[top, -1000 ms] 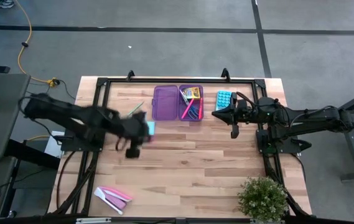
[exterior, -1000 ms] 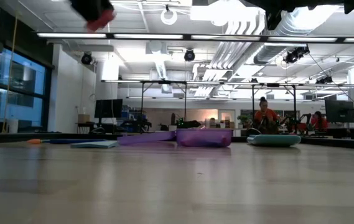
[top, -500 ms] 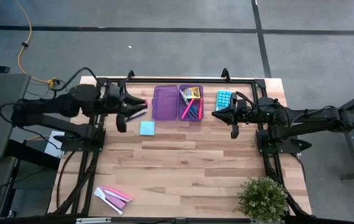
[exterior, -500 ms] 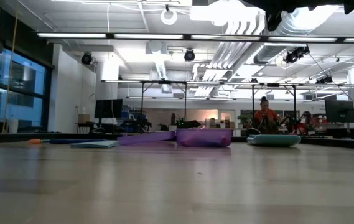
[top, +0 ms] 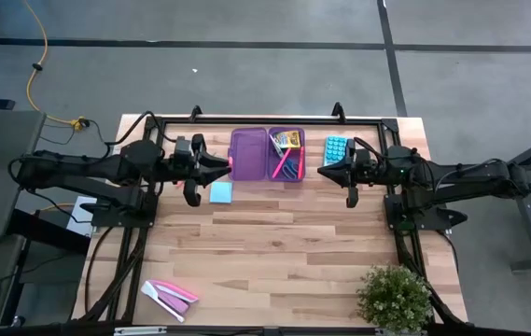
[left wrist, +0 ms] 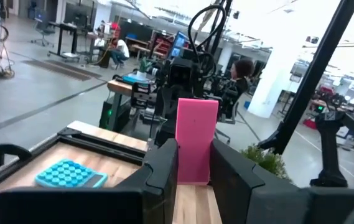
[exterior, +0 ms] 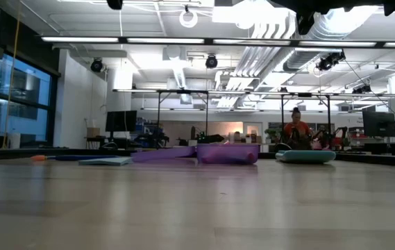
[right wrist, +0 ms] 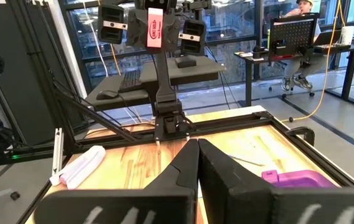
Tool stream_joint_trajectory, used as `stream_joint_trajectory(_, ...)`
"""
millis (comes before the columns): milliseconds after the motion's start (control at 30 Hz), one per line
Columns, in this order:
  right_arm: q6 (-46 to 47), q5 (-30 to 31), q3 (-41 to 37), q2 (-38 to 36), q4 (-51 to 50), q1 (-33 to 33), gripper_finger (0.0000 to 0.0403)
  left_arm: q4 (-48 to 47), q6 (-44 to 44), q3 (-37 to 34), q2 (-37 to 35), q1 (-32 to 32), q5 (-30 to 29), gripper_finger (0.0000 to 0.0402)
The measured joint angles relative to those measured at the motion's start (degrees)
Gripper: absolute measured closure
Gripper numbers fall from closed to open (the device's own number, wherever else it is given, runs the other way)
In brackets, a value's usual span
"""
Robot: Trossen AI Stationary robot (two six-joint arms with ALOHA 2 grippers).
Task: Pack school essentials
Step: Put the pink eraser into the purple supply box
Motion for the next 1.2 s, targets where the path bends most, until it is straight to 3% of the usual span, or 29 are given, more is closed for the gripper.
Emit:
stream_joint_trajectory(400,0.0,0.0,0.0,0.0,0.01,0.0,0.0403,-0.05,0.84,0.0,0.0,0.0,-0.27,0.0327)
stream_joint_trajectory(600,-0.13,0.0,0.0,0.0,0.02,0.0,0.0403,2.16,3.79,0.21,2.78,-0.02,-4.84,0.0328)
stream_joint_trajectory(767,1.05,0.0,0.0,0.0,0.04,0.01,0.0403,2.15,1.83,4.48,12.32,3.38,-7.08,0.0327)
stream_joint_trajectory(967,1.33,-0.02,0.0,0.0,0.04,0.01,0.0403,-0.74,0.19,13.82,28.26,9.55,-2.51,0.0328)
stream_joint_trajectory(1200,1.91,-0.02,0.0,0.0,0.0,0.01,0.0403,-16.6,-11.3,24.87,44.73,16.22,-3.62,0.0328)
